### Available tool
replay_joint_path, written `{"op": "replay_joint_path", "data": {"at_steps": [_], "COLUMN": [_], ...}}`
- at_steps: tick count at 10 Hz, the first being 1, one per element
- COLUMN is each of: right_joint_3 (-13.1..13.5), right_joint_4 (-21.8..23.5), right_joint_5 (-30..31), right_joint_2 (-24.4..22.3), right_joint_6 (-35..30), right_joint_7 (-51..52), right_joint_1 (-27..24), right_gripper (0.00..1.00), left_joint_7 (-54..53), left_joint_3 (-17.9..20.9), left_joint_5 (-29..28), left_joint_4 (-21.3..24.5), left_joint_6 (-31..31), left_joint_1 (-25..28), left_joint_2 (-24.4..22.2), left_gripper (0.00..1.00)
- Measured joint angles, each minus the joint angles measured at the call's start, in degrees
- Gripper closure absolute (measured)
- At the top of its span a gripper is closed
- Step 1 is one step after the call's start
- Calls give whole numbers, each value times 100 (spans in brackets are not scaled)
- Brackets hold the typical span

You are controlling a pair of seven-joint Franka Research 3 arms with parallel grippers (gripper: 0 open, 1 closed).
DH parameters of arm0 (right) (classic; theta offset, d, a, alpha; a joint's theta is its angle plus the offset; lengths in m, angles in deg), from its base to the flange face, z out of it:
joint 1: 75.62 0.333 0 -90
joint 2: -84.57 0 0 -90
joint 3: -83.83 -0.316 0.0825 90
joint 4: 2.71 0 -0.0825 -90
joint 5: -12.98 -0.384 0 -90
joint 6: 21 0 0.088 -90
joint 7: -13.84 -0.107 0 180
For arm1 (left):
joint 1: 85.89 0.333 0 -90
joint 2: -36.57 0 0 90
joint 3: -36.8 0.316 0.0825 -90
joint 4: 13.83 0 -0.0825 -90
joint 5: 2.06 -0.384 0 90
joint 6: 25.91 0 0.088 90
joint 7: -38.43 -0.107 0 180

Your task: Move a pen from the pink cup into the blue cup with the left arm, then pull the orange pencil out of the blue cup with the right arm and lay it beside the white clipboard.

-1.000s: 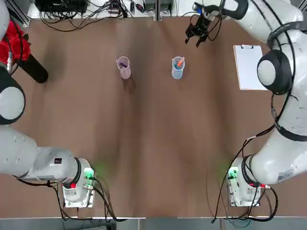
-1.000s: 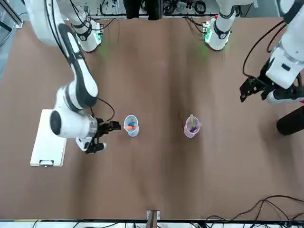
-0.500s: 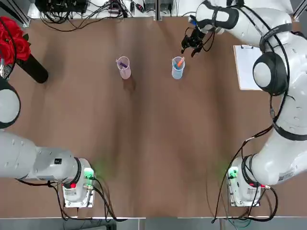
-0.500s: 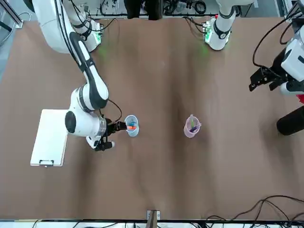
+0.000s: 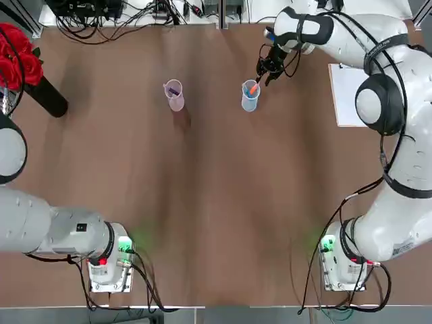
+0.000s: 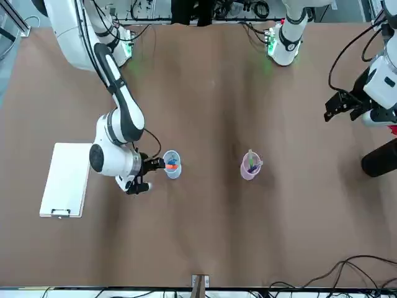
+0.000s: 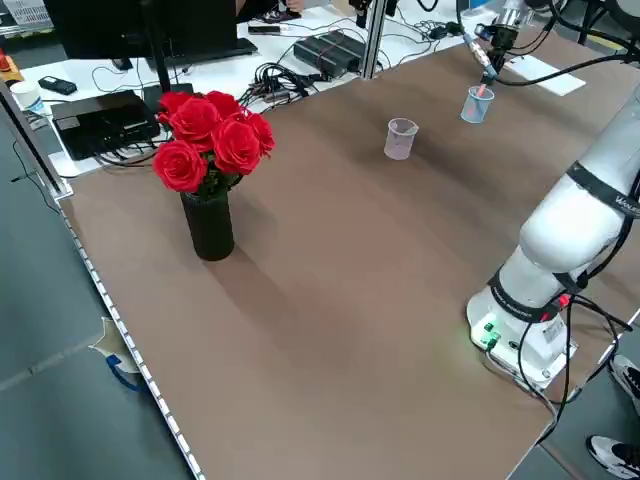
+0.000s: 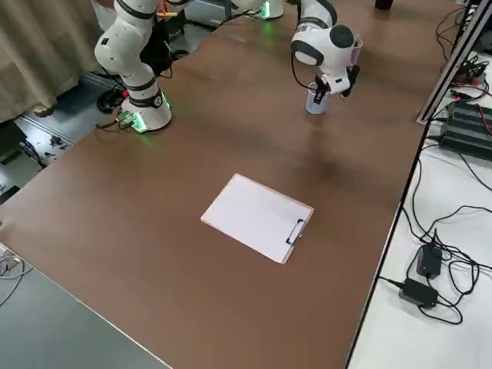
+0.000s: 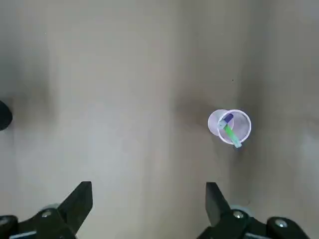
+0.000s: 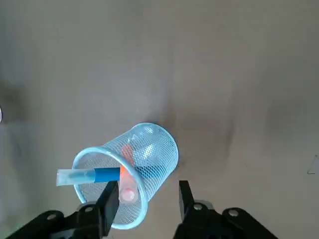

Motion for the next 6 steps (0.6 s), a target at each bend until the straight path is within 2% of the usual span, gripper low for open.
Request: {"op": "replay_joint_path", "data": {"at_steps": [3,6], "right_joint_3": [0,0], "right_joint_4": [4,13], "right_joint_5": [-118,-167], "right_joint_2": [-29,-32], "right_joint_6": [4,62], "right_joint_7": [1,2], "right_joint_1": [5,45], "right_gripper": [47,56], "left_joint_7": [-520,-736], "left_joint_3": [85,100], "left_joint_5": [-150,-226], "left_joint_4": [33,58], "left_joint_6": [-12,43], "left_joint_1": [-46,-71], "left_joint_2": [0,-1], "left_gripper": [0,0]}}
